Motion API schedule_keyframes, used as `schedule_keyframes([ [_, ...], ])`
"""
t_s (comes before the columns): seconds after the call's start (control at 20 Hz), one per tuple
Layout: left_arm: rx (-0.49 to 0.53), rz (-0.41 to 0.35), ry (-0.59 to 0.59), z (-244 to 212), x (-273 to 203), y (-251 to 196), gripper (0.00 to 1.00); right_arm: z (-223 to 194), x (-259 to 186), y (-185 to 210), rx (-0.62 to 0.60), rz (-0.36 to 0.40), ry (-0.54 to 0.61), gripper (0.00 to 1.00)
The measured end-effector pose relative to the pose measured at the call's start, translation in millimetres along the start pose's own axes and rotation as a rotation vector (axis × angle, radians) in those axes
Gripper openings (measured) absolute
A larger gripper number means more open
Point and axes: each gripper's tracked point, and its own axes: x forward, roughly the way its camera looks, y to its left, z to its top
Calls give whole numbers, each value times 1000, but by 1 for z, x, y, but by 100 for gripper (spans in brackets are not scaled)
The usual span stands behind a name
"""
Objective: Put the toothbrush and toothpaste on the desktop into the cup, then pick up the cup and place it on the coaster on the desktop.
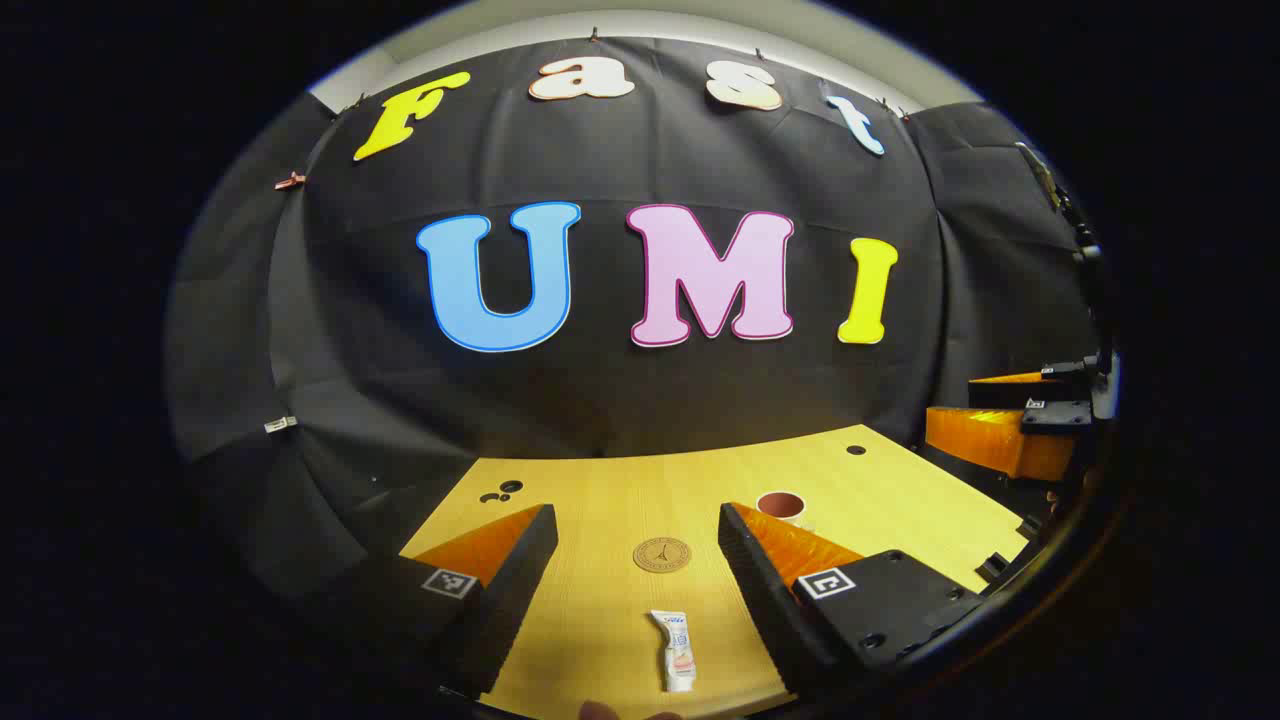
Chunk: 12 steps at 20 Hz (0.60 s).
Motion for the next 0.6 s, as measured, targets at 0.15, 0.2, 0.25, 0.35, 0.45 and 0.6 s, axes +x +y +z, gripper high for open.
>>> schedule_keyframes([
  [0.15, 6, -5, 12, -6, 3, -4, 100, -2, 1, -1, 1, 2, 3, 97],
  [0.2, 10, -9, 18, -6, 5, -5, 100, -2, 1, -1, 0, 2, 5, 98],
  [0.25, 15, -11, 25, -10, 7, -8, 100, -4, 3, -3, -1, 2, 11, 97],
  [0.35, 22, -17, 34, -13, 9, -10, 100, -7, 4, -4, 4, 3, 19, 97],
  [0.45, 27, -22, 40, -15, 11, -12, 100, -10, 7, -6, 8, 1, 29, 97],
  [0.6, 31, -23, 49, -18, 16, -14, 100, -12, 8, -8, 10, -2, 40, 97],
])
